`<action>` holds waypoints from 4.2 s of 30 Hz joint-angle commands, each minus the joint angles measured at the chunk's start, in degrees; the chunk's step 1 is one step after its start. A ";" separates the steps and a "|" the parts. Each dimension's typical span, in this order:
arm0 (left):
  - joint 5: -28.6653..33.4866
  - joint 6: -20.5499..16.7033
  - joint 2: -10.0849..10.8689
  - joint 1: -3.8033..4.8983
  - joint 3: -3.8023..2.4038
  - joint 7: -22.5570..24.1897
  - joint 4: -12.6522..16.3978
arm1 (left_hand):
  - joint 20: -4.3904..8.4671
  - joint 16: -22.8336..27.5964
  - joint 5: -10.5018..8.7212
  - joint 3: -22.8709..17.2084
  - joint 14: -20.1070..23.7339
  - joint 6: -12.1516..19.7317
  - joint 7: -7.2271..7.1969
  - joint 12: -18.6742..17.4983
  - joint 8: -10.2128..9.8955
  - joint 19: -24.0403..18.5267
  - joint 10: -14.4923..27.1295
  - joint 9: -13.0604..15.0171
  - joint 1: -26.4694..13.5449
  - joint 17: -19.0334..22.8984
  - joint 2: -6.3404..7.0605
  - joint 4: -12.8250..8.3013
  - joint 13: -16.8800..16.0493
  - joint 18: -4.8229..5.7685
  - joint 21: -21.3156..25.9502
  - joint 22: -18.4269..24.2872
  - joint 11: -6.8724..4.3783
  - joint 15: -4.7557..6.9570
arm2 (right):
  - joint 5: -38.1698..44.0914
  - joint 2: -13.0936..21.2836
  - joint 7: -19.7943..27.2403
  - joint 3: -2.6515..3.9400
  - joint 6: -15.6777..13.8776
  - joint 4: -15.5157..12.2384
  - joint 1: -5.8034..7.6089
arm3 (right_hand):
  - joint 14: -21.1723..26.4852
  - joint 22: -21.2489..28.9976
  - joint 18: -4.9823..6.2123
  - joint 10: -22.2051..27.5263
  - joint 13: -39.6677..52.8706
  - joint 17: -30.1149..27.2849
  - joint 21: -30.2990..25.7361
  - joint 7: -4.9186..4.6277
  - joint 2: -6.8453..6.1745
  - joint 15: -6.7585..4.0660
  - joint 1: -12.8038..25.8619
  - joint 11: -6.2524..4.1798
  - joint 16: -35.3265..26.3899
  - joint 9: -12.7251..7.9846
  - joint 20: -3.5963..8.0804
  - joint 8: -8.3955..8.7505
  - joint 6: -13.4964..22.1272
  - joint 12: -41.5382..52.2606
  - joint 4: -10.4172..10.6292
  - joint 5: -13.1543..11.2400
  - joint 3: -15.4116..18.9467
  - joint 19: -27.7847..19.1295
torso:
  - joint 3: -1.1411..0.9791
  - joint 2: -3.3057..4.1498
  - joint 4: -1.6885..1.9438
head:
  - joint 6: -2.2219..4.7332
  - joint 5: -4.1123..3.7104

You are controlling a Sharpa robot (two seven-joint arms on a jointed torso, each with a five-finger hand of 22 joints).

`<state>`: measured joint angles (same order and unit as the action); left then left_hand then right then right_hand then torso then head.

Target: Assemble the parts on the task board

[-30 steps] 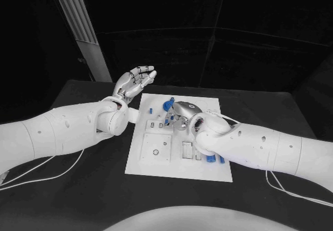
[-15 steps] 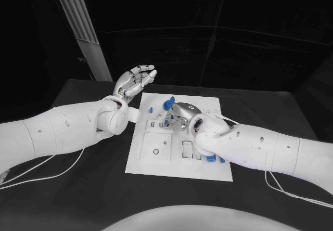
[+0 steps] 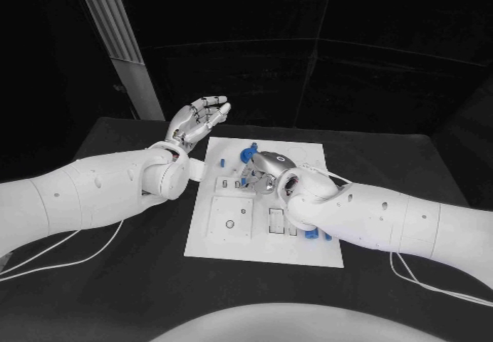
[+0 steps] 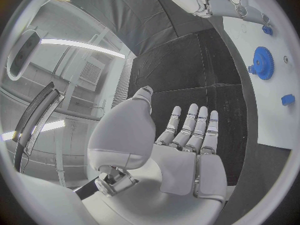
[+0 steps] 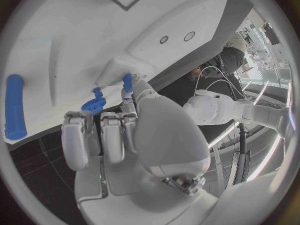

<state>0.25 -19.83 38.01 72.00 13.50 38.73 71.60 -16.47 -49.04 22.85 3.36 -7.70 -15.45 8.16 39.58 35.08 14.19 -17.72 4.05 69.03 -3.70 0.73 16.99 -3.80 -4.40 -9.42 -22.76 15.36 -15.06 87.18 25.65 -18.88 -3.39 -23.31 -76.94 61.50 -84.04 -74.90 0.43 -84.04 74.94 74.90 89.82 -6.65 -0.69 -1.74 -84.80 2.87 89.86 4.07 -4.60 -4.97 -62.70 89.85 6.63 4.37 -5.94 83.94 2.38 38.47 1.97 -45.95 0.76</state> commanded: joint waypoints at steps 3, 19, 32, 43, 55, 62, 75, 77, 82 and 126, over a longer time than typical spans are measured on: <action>-0.32 0.34 0.02 0.10 -0.03 15.26 0.03 | -0.05 -0.29 0.29 -0.14 0.24 0.33 8.92 0.44 0.31 -0.46 0.52 -0.07 0.23 -0.01 -0.59 -0.18 0.05 -0.93 0.15 -0.04 -0.03 -0.07 | 0.47 0.06 0.32 -0.05 0.70 0.10 -0.11 | -5.96 -15.10 -0.43 -5.96 15.06 15.10 0.18 -0.28 -0.78 0.54 -0.40 0.26 0.14 -0.17 -0.53 0.52 0.99 0.15 -0.59 0.31 0.11 6.06 | 0.01 0.00 -0.08 | 0.01 0.11; -0.32 0.38 -0.01 0.10 -0.03 15.16 -0.02 | -0.05 -0.29 0.29 -0.14 0.24 0.33 8.92 0.44 0.31 -0.46 0.52 -0.07 0.23 -0.01 -0.59 -0.18 0.05 -0.93 0.15 -0.04 -0.03 -0.07 | 0.51 0.12 0.39 -0.05 1.21 0.25 -0.14 | -5.96 -15.10 -0.43 -5.96 15.06 15.10 0.18 -1.84 -2.46 1.68 2.17 1.49 0.14 -0.23 -1.30 1.32 2.54 0.15 0.54 0.03 1.18 6.06 | 0.02 0.00 -0.11 | 0.00 -0.08; -0.32 0.45 -0.09 0.10 -0.03 15.14 -0.12 | -0.05 -0.29 0.29 -0.14 0.24 0.33 8.92 0.44 0.31 -0.46 0.52 -0.07 0.23 -0.01 -0.59 -0.18 0.05 -0.93 0.15 -0.04 -0.03 -0.07 | 0.51 0.25 0.86 -0.05 0.12 0.01 -0.15 | -5.96 -15.10 -0.43 -5.96 15.06 15.10 0.18 -2.15 -3.87 2.21 3.68 1.81 0.14 -0.17 -1.91 1.28 3.33 0.15 1.81 -0.75 1.47 6.06 | 0.02 0.00 0.00 | 0.02 -0.36; -0.32 0.48 -0.12 0.10 -0.03 15.07 -0.17 | -0.05 -0.29 0.29 -0.14 0.24 0.33 8.92 0.44 0.31 -0.46 0.52 -0.07 0.23 -0.01 -0.59 -0.18 0.05 -0.93 0.15 -0.04 -0.03 -0.07 | 0.47 0.27 0.37 -0.05 0.01 -0.06 -0.16 | -5.96 -15.10 -0.43 -5.96 15.06 15.10 0.18 -1.42 -2.58 1.84 2.50 1.20 0.14 0.06 -1.89 0.88 2.43 0.15 1.66 -0.78 0.19 6.06 | 0.01 0.00 -0.02 | 0.01 -0.37; -0.33 0.83 0.36 0.10 -0.03 14.73 0.08 | -0.09 -0.30 0.36 -0.09 0.26 0.51 8.93 0.49 0.19 -0.38 0.61 -0.12 0.34 -0.01 -0.65 -0.19 0.07 -0.92 0.04 -0.22 -0.02 -0.08 | 0.99 3.42 0.70 -0.03 -5.06 -3.47 -0.16 | -5.96 -15.10 -0.43 -5.96 15.06 15.10 0.18 -4.17 -8.39 4.35 6.92 3.54 0.14 -0.29 -3.92 1.22 10.76 0.15 8.33 -1.27 4.44 6.06 | -0.04 -0.12 -0.08 | 0.28 0.10; -1.12 0.67 1.21 0.15 -0.03 13.70 0.39 | -0.26 -0.30 0.40 0.13 0.31 0.81 8.94 0.48 0.10 0.16 0.85 -0.19 0.50 0.00 -0.36 -0.17 0.10 -0.90 -0.38 -0.87 0.01 -0.14 | 0.29 8.17 2.63 0.01 -9.72 -8.24 1.08 | -5.96 -15.10 -0.43 -5.96 15.06 15.10 0.18 -4.64 -9.60 4.81 7.23 4.02 0.14 -0.19 -4.51 1.08 12.42 0.15 10.28 -1.28 8.16 6.06 | -0.03 -0.12 -0.02 | 0.52 0.11; -19.06 1.68 6.48 5.66 -0.03 -3.22 4.82 | 2.16 -11.18 0.46 3.66 -31.80 5.21 4.08 15.02 3.03 27.66 -29.41 -0.31 -2.25 -5.06 -0.71 -0.31 -5.04 -6.26 -19.08 -13.37 -7.15 8.19 | -34.58 18.75 18.28 0.00 -14.35 -16.04 7.31 | -5.96 -15.10 -0.43 -5.96 15.06 15.10 0.18 -3.64 -2.16 4.23 8.11 3.19 0.14 0.64 -4.16 -1.13 9.17 0.15 9.88 1.62 7.65 6.06 | -0.33 -0.95 -0.23 | 0.36 0.78; -23.67 2.31 7.22 7.23 -0.03 -7.27 5.79 | 4.03 -14.95 0.45 3.56 -38.39 3.93 2.86 19.27 4.77 31.93 -36.06 -0.16 -2.82 -8.04 -0.49 -0.13 -7.94 -6.22 -23.14 -15.70 -8.44 10.25 | -42.66 19.95 21.97 -0.01 -12.68 -16.17 7.69 | -5.96 -15.10 -0.43 -5.96 15.06 15.10 0.18 -3.60 -0.87 4.18 8.40 3.15 0.14 0.71 -4.10 -1.38 9.20 0.15 9.93 1.92 8.01 6.06 | -0.40 -1.16 -0.32 | 0.20 0.91; -34.06 4.87 8.43 9.82 -0.03 -15.68 8.05 | 7.50 -37.40 0.84 2.42 -69.93 -2.78 2.53 47.46 5.07 48.13 -66.25 -0.38 -3.77 -59.91 2.26 -0.10 -70.41 -3.17 -48.76 -36.65 -9.10 12.08 | -54.53 22.06 27.85 -0.04 -9.71 -16.07 8.07 | -5.96 -14.70 -0.17 -5.96 15.06 15.10 -0.68 -3.75 1.93 4.35 11.18 3.34 0.14 0.87 -4.19 -2.26 10.24 0.15 10.07 1.54 10.16 5.39 | -0.73 -1.53 -0.58 | 0.17 1.41; -54.48 29.86 1.26 8.74 -0.04 -59.02 7.10 | 10.00 -40.96 -9.17 2.32 -82.30 -21.00 -2.23 50.42 14.63 75.81 -72.28 16.34 -11.65 -86.30 -6.61 -0.23 -86.20 4.40 -80.58 -67.24 -13.02 15.34 | -63.78 25.50 30.11 -0.31 -6.12 -12.99 7.77 | -5.96 -12.70 1.28 -5.96 15.06 15.10 -5.68 -4.82 9.65 5.25 24.26 4.32 0.14 1.64 -5.05 -6.85 16.64 0.15 10.01 -1.53 19.55 1.46 | -0.92 -2.44 -1.33 | -0.68 1.95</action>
<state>-53.48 6.39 39.51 80.73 13.48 -16.47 79.00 -6.86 -89.83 13.40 5.51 -83.91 -36.33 6.31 89.87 49.50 83.98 -84.05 20.23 57.50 -74.93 -5.39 16.90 -74.96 -0.79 -89.79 -74.94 2.65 -0.16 23.68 51.19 11.57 -3.72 -30.12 -89.94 69.19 -84.04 -74.90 1.33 -83.93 74.95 74.90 84.36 -11.47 8.61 2.97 -60.76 6.87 89.86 5.65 -9.12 -11.48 -46.44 89.85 16.65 3.14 13.24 83.97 1.43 36.06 0.66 -46.46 2.69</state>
